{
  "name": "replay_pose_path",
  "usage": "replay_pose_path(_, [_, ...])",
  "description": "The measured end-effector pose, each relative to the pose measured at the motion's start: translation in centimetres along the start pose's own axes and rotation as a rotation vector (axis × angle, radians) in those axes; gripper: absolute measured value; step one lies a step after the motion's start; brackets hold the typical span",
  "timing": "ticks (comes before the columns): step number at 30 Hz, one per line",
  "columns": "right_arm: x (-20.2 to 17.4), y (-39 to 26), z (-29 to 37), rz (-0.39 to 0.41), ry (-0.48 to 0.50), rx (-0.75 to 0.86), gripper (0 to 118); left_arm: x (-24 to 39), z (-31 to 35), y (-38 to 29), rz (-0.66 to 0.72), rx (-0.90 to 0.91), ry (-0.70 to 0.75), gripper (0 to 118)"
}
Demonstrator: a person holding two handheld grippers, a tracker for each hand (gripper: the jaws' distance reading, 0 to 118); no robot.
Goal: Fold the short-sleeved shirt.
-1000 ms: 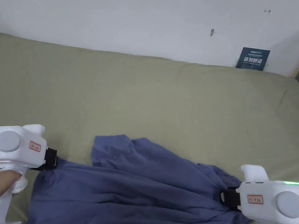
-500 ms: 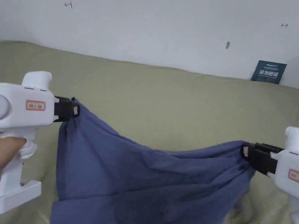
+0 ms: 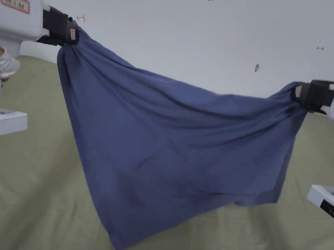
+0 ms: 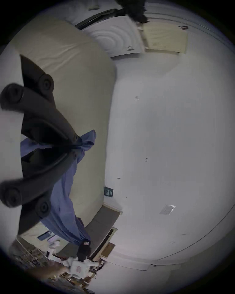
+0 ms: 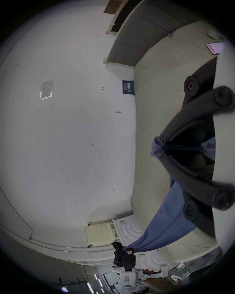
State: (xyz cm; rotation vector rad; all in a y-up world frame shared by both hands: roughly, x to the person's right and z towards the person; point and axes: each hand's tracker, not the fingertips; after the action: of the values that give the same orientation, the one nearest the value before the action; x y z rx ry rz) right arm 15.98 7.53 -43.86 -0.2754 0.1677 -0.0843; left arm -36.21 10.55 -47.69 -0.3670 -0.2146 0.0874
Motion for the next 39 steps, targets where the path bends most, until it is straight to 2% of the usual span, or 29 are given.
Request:
replay_pose_path(4, [0.5, 3.2, -3.0, 0.021, -0.023, 0.073, 4, -0.4, -1.4, 2.4, 0.019, 0.011, 0.013, 4])
replay_pose_path(6, [0.9, 4.1, -4.4, 0.002, -0.033, 0.096, 4, -0.3, -2.4, 3.4, 0.008, 0.025, 0.074, 4])
replay_pose_path(9, [1.2, 5.0, -6.1, -0.046, -0.023, 0.123, 4, -0.2, -3.5, 4.3, 0.012, 0.041, 0.077, 4])
replay_pose_path(13, [1.3, 4.5, -7.9, -0.038, -0.033, 0.115, 4, -0.3, -3.9, 4.4, 0.033, 0.061, 0.089, 4])
replay_pose_path(18, [1.6, 1.4, -8.7, -0.069, -0.041, 0.074, 4, -0.1, -3.8, 4.6, 0.095, 0.053, 0.048, 4])
replay_pose_path(22, [2.1, -1.9, -8.1, -0.048, -0.048, 0.026, 4, -0.6, -4.7, 1.8, 0.058, -0.008, 0.043, 4])
replay_pose_path(25, [2.7, -4.9, -6.7, -0.031, -0.045, -0.018, 4, -1.4, -6.0, -3.5, 0.068, -0.084, 0.023, 4])
replay_pose_path(29, [3.3, -9.1, -3.5, -0.001, -0.059, -0.086, 4, 0.5, -3.3, -9.2, 0.049, -0.132, 0.028, 4])
replay_pose_path(31, [3.6, -11.6, -1.5, 0.013, -0.064, -0.117, 4, 0.5, -2.3, -12.4, 0.050, -0.165, 0.077, 4])
replay_pose_path(35, [3.6, -16.5, 2.5, -0.026, -0.066, -0.169, 4, 1.5, 0.6, -18.4, 0.077, -0.189, 0.064, 4])
replay_pose_path(39, [3.7, -22.1, 6.0, -0.059, -0.109, -0.204, 4, 3.0, 4.1, -24.5, 0.120, -0.223, 0.123, 4])
